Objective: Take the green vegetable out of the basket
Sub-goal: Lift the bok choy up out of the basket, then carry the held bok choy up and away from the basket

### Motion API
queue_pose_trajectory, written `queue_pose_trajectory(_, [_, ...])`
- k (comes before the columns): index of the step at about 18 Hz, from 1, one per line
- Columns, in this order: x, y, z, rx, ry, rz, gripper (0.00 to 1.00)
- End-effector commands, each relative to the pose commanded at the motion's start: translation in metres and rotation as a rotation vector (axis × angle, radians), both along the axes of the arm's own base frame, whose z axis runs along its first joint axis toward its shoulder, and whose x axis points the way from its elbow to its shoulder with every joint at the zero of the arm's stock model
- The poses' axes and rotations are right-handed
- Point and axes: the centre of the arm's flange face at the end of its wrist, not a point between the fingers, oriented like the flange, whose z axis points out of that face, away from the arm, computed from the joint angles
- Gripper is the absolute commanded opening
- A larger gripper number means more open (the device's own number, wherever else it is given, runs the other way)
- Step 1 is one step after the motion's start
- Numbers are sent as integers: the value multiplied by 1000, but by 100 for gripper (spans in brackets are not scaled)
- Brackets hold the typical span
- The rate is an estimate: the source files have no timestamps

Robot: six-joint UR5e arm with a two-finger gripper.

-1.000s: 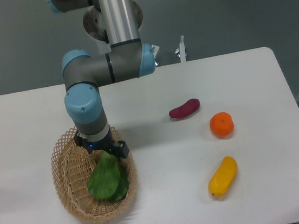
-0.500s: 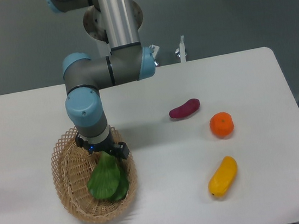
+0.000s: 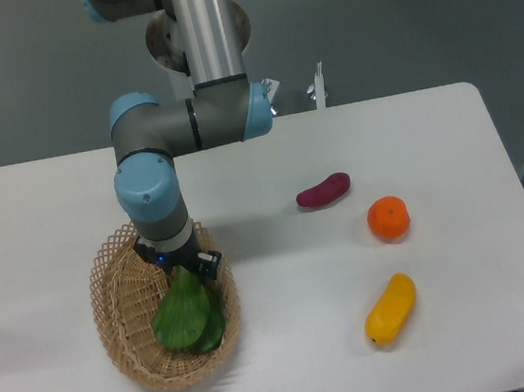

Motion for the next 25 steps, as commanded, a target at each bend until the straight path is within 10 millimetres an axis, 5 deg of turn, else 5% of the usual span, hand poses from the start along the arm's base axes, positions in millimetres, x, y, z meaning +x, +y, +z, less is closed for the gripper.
queue_pose_trajectory(8, [-4, 3, 23, 38, 23, -6, 43])
queue_pose_trajectory(15, [-38, 7, 104, 165, 92, 38, 43])
queue_pose_trajectory(21, [-107, 1, 175, 305, 132, 65, 43])
queue_pose_trajectory(25, [-167, -33, 179, 291, 161, 12, 43])
